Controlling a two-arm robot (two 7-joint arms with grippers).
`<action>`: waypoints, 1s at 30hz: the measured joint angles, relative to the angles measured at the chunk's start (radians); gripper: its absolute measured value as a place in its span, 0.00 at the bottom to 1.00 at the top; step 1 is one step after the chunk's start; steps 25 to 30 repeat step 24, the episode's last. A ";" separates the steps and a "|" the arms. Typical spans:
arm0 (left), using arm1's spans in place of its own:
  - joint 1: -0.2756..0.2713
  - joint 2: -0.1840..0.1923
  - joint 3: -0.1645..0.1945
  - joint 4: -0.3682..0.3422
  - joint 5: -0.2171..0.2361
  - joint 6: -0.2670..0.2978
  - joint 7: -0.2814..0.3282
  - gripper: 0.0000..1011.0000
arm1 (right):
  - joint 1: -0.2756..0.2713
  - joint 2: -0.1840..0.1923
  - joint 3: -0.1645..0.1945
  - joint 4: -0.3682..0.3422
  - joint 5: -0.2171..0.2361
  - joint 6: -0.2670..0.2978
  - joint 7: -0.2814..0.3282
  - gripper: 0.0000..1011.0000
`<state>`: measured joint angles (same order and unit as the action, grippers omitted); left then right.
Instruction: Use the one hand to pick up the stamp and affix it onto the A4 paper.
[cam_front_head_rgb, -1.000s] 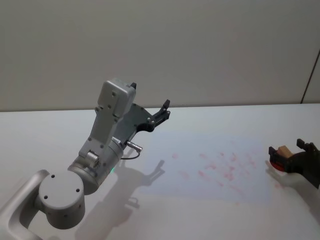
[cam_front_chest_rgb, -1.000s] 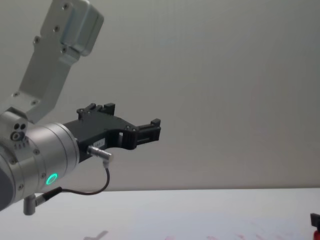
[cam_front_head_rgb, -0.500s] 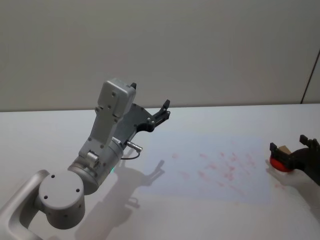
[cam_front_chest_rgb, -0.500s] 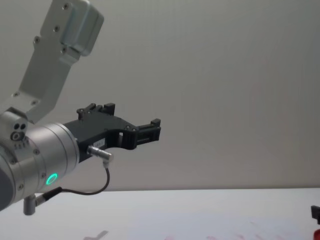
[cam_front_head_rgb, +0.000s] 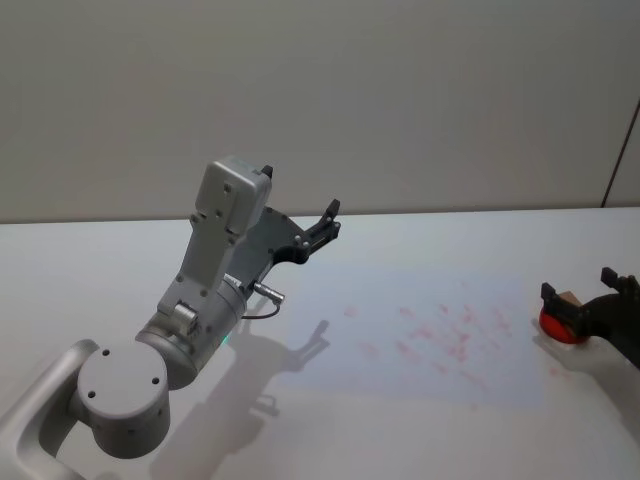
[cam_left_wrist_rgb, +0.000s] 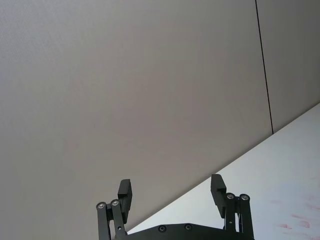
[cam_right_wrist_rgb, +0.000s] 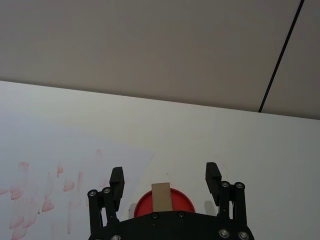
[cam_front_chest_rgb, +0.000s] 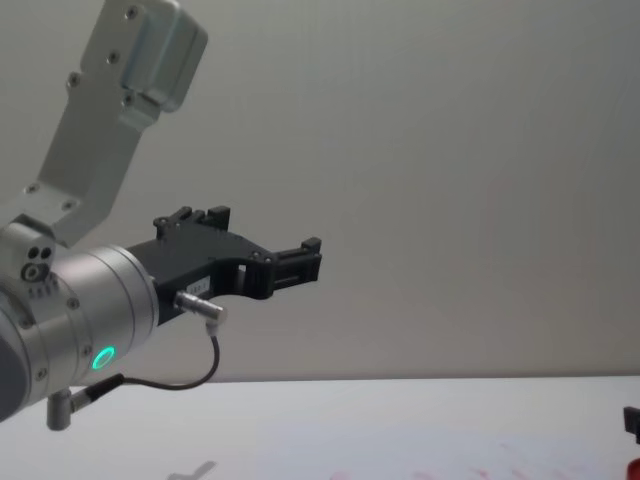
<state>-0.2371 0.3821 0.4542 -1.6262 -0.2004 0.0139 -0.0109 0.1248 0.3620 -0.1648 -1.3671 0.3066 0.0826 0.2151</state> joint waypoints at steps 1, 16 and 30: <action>0.000 0.000 0.000 0.000 0.000 0.000 0.000 0.99 | 0.000 0.000 0.000 0.000 0.000 0.000 0.000 0.99; 0.000 0.000 0.000 0.000 0.000 0.000 0.000 0.99 | -0.001 0.000 0.001 -0.002 0.002 -0.001 -0.002 0.99; 0.000 0.000 0.000 0.000 0.000 0.000 0.000 0.99 | -0.001 0.000 0.001 -0.002 0.002 -0.001 -0.002 0.99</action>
